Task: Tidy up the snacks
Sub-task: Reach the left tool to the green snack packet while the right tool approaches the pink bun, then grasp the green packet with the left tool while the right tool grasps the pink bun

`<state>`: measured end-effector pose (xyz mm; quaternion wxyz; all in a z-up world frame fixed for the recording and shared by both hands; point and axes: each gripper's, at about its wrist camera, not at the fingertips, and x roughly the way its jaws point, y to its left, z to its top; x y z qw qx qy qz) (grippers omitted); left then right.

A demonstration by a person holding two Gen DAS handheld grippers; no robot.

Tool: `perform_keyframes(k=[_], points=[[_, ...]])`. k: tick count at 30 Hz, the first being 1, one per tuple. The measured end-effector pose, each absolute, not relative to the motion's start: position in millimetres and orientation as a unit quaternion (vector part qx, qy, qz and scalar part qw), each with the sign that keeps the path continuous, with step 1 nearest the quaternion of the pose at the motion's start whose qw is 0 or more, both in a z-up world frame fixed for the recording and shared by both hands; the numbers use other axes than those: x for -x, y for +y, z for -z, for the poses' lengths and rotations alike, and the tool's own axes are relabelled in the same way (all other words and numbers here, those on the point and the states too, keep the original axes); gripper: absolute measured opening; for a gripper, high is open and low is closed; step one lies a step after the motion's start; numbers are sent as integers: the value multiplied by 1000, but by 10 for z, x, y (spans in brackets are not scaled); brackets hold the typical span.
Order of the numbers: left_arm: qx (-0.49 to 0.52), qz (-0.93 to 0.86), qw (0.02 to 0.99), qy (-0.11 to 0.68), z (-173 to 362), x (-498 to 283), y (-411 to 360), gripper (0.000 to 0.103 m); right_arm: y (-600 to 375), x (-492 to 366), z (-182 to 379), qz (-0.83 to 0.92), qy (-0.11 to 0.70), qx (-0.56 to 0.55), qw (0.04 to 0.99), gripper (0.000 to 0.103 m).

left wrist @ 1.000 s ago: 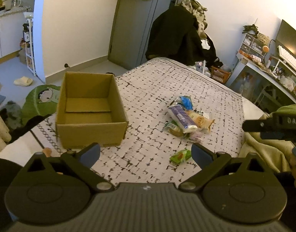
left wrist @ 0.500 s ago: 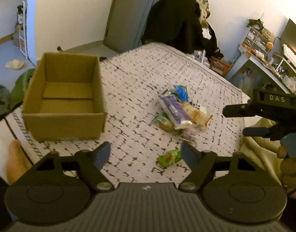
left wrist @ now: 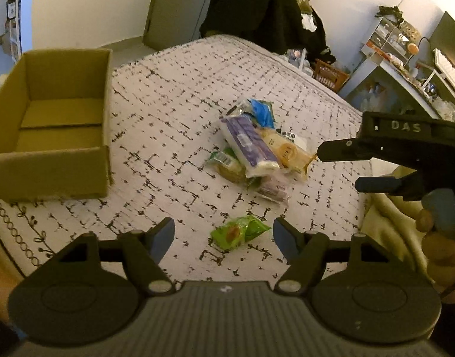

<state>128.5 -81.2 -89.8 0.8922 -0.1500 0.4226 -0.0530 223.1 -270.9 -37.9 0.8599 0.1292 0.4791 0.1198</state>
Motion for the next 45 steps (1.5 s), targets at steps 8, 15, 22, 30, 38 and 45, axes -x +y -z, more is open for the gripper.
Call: perform_keyframes(k=[8,15,22,30,38,45], points=[[161,46,879,447,1153,-1483,-988,72,-2733,-2264,566,-122,511,-133,841,84],[163,44,868,467,1351,-1661,-1154,71,-2744,-2381,751,-114,533,-134,827,78],[170,19,862,477,1511,-1762,-1177,51,-2614,-2496,874,-116,545,-112,823,77],[186,-7,869,458,1485,-1780,-1100,15,-2571,-2714,964,-100,540,-79,832,73],[214,-35,878,428,1372,-1789,-862,15,-2432,-2896,1112,-116,567,-58,813,67],[222,-39,882,413,1260,-1718,-733,15,-2259,-2851,1166,-121,570,-10,813,67]])
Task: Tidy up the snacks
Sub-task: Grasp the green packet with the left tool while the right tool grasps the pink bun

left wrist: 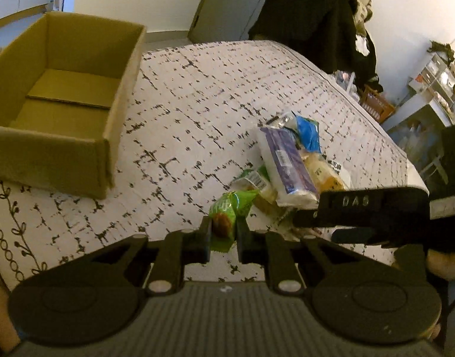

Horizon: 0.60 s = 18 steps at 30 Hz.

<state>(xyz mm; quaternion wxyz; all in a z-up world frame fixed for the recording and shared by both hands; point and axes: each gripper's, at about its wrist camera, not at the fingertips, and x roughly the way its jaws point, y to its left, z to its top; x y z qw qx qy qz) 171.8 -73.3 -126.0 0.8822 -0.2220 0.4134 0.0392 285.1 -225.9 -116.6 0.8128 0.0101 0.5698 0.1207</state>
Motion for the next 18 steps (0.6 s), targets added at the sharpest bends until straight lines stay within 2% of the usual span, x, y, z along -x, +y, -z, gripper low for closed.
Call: perform_keyframes(k=[1,2,3,6,18], points=[[224,-41,882,412,1259,-1698,-709,15,-2234,-2852,1180,-119,569,0,814,65],[225,-44,882,412,1259,-1688,-690,15,-2208,-2859,1190,-117,567,9,815,58],[226,-45,882,412,1264,-1682,-676,15,-2187,-2860,1196,-117,566,19,816,43],[232,-49,877,417,1252,-1666,-645,15,-2229,-2837,1155,-108,564,5,818,36],[220,-47,902,368,844,-1445,-556,15,-2345,-2539,840,-98,521,-73,844,34]])
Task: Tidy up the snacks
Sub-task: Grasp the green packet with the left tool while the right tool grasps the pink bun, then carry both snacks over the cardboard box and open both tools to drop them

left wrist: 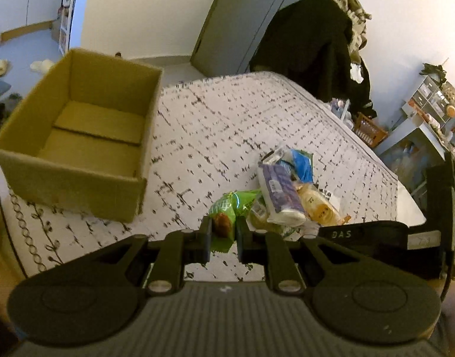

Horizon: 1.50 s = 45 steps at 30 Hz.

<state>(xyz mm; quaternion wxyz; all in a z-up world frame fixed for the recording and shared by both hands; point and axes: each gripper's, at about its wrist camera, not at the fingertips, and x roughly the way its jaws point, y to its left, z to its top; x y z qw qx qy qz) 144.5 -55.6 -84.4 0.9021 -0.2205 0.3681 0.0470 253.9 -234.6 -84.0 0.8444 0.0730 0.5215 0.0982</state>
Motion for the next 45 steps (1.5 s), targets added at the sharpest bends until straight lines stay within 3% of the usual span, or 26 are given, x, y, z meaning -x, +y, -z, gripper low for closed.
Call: perform_keyframes(k=[12,33,45], points=[[226,-54,919,317,370,-1147,-311,15,-2328,-2203,376,-130,455,-140,870,34],[253,-101,919,284,233,-1008,262,15,-1501,-1989,-215,-242,384,-60,889,34],[254,-124,918,279,245,-1138,654,15,-874,-2124,-69,-311,359,-75,877,34]])
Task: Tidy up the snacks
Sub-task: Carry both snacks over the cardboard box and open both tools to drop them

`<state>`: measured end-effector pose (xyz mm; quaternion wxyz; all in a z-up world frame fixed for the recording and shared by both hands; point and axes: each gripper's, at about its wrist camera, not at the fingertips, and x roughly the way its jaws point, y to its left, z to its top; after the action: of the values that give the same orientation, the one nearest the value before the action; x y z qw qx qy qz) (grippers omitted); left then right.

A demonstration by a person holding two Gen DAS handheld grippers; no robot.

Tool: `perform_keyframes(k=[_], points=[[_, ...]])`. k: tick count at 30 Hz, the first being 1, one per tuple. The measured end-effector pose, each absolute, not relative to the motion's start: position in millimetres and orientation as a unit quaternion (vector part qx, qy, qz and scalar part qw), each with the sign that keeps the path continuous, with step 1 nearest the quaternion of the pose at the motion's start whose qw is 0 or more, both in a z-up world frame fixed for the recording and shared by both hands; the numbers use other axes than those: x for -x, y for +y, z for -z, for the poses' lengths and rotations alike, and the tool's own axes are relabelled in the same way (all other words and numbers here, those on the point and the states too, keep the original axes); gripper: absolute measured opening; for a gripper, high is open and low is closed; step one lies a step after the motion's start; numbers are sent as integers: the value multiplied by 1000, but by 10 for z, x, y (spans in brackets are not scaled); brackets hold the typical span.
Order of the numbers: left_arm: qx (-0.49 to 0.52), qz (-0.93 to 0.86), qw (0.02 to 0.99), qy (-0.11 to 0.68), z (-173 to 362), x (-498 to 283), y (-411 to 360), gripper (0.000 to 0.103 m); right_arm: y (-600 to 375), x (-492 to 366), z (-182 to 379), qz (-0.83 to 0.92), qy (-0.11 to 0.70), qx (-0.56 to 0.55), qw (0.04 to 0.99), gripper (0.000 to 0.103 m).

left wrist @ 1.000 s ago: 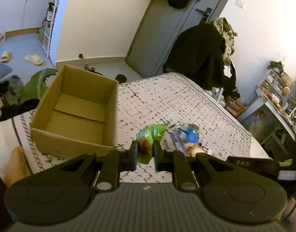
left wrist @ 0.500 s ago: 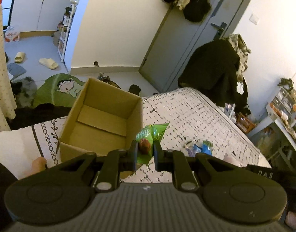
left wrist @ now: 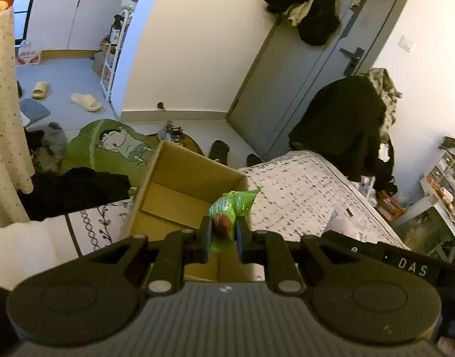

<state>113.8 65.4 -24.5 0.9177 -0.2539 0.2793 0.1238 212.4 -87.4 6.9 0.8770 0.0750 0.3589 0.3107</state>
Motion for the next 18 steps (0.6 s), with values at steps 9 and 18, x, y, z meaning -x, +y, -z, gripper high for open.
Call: perform_keyframes(k=[9,18], points=[[268,-153,904,297,471,-1313,933,15,-616,-2259,192,-327,373,-97,863,34],[269,-164,892,324,703,-1541,1018,15,-616,-2374,419,-331,381,-101,857,34]])
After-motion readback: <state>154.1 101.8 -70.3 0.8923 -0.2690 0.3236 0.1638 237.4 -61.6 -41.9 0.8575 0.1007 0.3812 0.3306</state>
